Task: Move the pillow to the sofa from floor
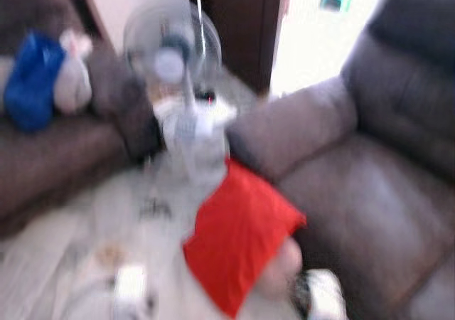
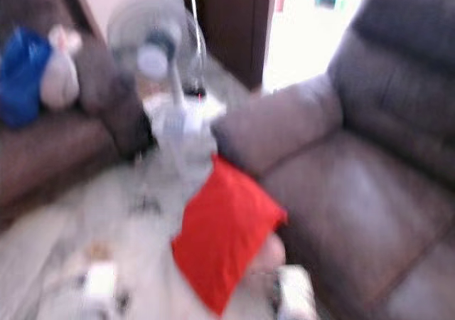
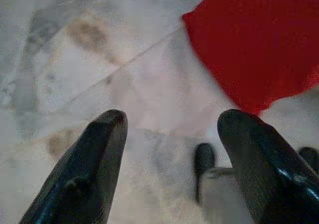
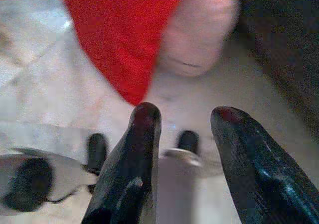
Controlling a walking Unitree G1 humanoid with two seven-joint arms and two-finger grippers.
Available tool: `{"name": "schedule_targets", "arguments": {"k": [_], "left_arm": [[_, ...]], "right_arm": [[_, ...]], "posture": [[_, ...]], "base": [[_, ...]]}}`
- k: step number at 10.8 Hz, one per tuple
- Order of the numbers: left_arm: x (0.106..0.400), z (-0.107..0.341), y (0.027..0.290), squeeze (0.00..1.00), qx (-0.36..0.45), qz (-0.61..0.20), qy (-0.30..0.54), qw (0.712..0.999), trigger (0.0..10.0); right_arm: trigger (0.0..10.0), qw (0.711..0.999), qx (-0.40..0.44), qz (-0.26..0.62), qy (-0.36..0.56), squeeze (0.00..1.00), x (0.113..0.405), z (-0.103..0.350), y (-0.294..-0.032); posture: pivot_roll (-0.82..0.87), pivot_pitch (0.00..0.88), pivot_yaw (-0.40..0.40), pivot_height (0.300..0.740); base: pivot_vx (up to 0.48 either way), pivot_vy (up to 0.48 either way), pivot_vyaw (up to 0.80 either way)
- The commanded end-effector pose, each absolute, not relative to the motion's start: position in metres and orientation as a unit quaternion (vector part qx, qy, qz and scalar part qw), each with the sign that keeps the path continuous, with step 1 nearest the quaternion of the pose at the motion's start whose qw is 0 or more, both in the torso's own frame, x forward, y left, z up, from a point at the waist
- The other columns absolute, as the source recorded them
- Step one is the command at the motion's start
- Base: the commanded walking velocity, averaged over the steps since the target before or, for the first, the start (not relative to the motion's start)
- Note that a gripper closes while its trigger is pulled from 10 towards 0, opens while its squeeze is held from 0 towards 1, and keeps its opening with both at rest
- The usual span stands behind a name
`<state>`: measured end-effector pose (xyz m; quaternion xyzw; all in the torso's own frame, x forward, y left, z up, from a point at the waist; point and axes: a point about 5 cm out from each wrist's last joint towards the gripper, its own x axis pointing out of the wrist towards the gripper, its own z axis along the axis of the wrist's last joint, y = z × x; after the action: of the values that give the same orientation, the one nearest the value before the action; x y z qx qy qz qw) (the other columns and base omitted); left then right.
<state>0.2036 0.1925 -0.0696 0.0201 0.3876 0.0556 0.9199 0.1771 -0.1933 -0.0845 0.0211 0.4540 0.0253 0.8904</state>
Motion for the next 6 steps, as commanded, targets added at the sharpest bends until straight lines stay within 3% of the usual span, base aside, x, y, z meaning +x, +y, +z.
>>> {"name": "schedule_targets", "arguments": {"k": [1,6], "left_arm": [[0.195,-0.073,0.207,0.00,0.033,0.070,0.405,0.911,10.0],[0.202,-0.068,0.212,0.00,0.030,0.084,0.392,0.916,10.0]], "right_arm": [[10.0,0.890,0.029,0.033,0.453,0.00,0.181,-0.084,-0.184],[10.0,0.891,0.031,0.044,0.450,0.00,0.188,-0.082,-0.174]], "posture": [[0.02,0.107,0.033,0.740],[0.08,0.123,-0.010,0.740]], "base": [[0.251,0.000,0.00],[0.250,0.000,0.00]]}}
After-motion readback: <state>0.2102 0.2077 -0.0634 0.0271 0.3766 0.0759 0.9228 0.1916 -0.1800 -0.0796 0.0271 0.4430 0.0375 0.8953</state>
